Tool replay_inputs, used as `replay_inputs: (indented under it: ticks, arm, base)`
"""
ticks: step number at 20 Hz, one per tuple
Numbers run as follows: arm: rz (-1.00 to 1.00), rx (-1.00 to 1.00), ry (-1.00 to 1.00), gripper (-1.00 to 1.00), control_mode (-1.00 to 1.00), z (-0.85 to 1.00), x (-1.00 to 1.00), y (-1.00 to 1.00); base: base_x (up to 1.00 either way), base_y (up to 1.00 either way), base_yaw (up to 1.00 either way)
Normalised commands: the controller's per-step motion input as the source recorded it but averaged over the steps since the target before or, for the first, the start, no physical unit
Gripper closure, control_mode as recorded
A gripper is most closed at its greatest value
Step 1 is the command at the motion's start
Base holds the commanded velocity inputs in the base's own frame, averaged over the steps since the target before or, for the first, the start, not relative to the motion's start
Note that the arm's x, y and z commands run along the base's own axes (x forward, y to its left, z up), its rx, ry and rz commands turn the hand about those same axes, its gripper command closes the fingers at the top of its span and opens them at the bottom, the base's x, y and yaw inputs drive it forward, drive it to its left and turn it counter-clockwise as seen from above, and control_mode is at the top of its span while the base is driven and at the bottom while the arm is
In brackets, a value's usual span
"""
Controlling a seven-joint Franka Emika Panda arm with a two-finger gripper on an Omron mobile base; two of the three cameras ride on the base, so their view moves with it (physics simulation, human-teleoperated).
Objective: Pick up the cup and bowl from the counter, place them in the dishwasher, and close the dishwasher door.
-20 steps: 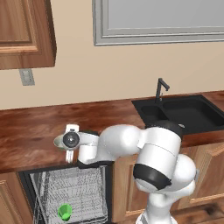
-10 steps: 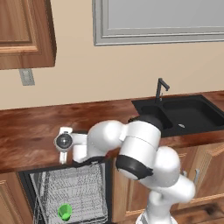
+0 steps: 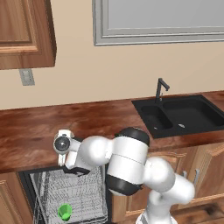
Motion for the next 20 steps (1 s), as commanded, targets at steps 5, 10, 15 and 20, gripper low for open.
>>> replay_inputs:
  ticks: [5, 10, 15, 20]
  arm:
    - [0.0, 0.0, 0.0, 1.0, -1.0, 0.18, -0.08, 0.07]
    - [0.0, 0.07, 0.0, 1.0, -1.0, 0.5, -0.3, 0.0]
    - [0.0, 0.12, 0.0, 1.0, -1.0, 0.06, -0.4, 0.0]
    - [0.0, 0.04, 0.0, 1.0, -1.0, 0.0, -0.52, 0.0]
  base:
    - [0.0, 0.0, 0.0]
    - [0.0, 0.0, 0.0]
    - [0.0, 0.0, 0.0]
    - [0.0, 0.0, 0.0]
